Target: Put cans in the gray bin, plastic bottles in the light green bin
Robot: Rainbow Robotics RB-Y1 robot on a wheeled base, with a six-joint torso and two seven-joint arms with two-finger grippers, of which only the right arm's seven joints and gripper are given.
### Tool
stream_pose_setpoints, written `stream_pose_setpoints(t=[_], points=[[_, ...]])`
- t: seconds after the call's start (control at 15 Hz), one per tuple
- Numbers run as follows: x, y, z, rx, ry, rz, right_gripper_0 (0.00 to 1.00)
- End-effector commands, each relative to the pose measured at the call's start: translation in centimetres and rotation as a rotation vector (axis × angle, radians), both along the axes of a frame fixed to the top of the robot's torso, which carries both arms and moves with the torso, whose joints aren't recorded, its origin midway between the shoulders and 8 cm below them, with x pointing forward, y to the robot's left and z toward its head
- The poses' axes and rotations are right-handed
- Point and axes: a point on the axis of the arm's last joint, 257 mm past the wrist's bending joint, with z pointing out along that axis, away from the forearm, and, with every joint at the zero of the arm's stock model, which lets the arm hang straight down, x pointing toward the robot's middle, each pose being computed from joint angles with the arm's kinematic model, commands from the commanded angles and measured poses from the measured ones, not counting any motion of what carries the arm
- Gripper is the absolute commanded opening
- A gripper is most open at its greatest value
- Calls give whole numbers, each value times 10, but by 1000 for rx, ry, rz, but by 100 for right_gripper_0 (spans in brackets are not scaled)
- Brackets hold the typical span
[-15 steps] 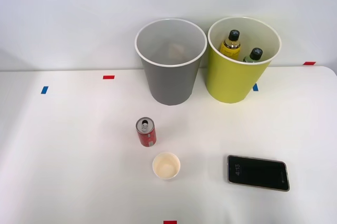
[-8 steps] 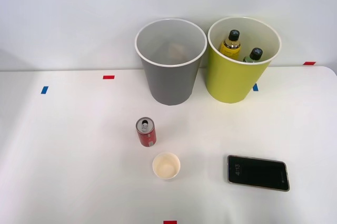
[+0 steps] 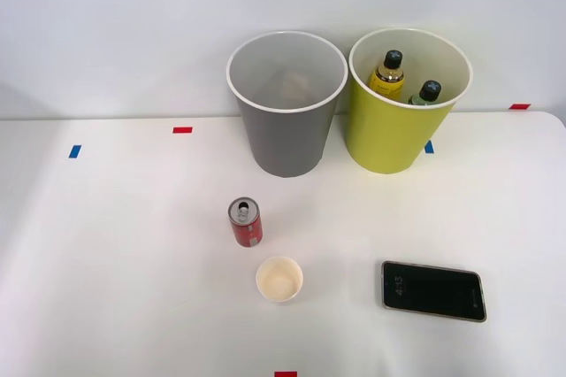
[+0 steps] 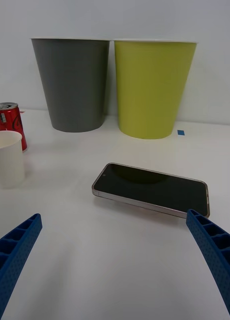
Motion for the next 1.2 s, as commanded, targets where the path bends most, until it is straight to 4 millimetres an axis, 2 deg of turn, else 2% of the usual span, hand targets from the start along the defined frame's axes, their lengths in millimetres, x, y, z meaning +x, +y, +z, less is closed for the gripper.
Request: stream_pose_setpoints(t=[0.07, 1.2], points=[[0, 0, 0, 0, 0, 0, 100], [0, 0, 0, 0, 0, 0, 100]])
